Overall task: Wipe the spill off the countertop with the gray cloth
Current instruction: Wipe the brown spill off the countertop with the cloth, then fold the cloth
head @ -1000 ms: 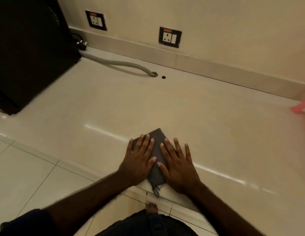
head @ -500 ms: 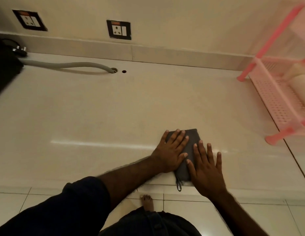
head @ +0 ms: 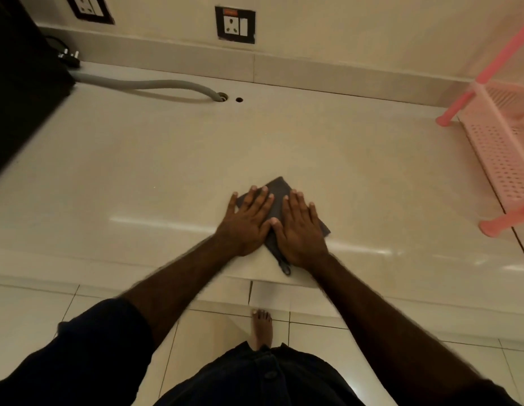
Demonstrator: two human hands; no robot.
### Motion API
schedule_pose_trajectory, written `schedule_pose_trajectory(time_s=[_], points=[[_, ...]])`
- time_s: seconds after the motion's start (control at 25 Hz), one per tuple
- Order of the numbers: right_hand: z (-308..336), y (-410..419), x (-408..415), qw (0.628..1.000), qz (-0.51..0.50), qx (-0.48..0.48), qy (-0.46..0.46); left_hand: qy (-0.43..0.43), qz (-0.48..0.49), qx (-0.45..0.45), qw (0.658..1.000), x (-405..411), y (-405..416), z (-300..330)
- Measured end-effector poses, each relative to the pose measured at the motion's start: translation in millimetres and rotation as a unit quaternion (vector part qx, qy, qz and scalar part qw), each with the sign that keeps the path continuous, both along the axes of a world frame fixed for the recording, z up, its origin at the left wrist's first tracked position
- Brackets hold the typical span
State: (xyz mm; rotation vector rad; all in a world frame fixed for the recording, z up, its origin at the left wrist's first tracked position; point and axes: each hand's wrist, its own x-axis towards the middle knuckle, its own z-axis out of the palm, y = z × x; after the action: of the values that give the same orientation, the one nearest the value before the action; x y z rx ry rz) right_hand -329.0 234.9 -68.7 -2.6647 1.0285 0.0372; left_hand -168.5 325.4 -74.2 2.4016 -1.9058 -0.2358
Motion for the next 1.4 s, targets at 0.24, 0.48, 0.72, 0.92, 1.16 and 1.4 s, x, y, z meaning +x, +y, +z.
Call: schedule_pose_trajectory(time_s=[0.24,0.48,0.72,0.92,1.16,1.4], points=[[2,38,17,0.987,0.157,-0.018,0.007,0.005,0.08,0.001,0.997,2,97,4],[1,53,-20,0.973,0.23,-0.017,0.021,0.05,0.101,0.028,0.993,-35,135,14],[20,57,-61,0.997,0.057,0.052,-0.02,0.153,0.183,-0.001,0.971,-28,110,43],[29,64,-76,0.989,-0.135,0.045,-0.049,0.119,0.227,0.0,0.967,-9,84,55],[34,68,-60,0.963,-0.218,0.131,-0.086,0.142,0.25,0.04,0.957,-5,72,55],[38,68,-66,0.947,-0.223,0.173,-0.154,0.214,0.212,0.031,0.953,1,73,53]])
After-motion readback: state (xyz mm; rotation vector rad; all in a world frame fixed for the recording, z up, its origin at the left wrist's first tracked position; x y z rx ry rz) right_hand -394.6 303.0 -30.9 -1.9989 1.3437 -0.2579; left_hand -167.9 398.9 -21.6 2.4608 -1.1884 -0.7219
